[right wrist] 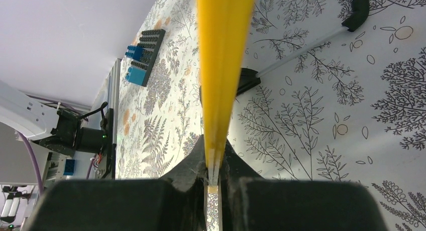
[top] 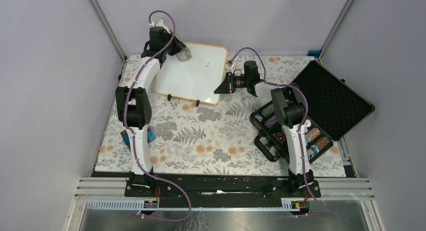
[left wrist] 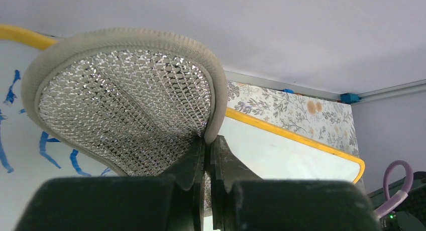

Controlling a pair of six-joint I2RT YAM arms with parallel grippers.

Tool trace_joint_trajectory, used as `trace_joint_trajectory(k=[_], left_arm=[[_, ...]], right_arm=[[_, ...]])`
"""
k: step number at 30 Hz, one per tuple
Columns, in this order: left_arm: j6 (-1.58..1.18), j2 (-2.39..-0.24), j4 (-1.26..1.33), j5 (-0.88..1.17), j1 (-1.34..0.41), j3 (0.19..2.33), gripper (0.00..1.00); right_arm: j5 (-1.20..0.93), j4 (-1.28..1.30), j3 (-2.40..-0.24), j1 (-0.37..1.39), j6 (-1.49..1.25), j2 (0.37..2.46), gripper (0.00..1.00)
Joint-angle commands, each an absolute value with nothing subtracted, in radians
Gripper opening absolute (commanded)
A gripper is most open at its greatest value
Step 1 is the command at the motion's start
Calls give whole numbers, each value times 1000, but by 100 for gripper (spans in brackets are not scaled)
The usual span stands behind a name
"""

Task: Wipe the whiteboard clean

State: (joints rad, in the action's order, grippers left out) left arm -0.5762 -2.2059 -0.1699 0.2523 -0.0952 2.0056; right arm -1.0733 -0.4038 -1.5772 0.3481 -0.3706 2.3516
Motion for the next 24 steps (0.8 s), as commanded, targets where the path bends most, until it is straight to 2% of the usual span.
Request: trace_joint_trajectory(k=[1,7,17,24], left_arm=[[-517,-2269,-221,113,-81,2027,0],[-494,-2247,-217,114,-154,1988,0],[-374,-2212,-208,32,-453,1931,0],[-428,-2246,-195,75,-494,1947,0]], right_arm=[[-1190,-369,-1577,400,-285,2298,0],[-1191,-369,-1582,400,-286,2299,0],[-1192,-369,-1577,403,-287,2295,0],[-1192,-369,-1572,402,-283,2290,0]])
